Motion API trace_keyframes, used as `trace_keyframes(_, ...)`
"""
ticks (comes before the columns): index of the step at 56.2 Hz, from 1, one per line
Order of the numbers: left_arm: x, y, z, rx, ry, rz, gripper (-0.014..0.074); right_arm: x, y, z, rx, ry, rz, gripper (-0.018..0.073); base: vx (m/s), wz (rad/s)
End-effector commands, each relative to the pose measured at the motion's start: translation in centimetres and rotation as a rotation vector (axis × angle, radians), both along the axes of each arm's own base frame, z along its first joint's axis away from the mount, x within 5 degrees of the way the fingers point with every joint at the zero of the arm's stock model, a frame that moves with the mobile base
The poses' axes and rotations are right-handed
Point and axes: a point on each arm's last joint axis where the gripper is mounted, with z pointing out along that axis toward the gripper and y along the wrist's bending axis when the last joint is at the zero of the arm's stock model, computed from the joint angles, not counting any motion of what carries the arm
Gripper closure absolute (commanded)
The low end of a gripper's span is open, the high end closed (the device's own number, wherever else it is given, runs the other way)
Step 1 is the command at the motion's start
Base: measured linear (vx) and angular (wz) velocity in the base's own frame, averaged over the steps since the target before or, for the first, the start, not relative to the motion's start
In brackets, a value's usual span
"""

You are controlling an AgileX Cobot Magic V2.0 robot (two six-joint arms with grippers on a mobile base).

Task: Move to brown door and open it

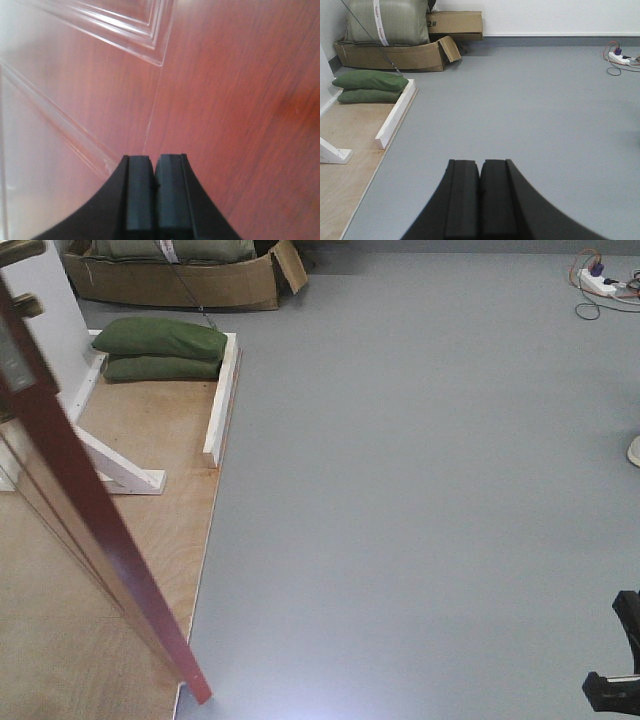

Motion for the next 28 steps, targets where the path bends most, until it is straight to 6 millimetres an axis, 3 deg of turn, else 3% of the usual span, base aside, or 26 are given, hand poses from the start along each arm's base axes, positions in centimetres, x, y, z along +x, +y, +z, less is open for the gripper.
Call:
trace_keyframes(1, -0.6, -1.6, 1.6, -0.013, -0.109, -0.057, 0.0603, 0.2, -0.1, 0.6, -0.007, -0.078, -0.005, 0.0559, 0.0, 0.0)
trace_keyframes(13, 1.1, -2.4, 1.5, 0.031, -0.144, -0.153, 0.0603, 0.2, -0.1, 0.6, -0.007, -0.078, -0.005, 0.0559, 0.0, 0.0)
trace_keyframes(28, 5.0, -1.1, 0.5, 0.007, -0.163, -0.161, 0.0603, 0.2, -0.1, 0.6, -0.007, -0.078, -0.005, 0.0559, 0.0, 0.0)
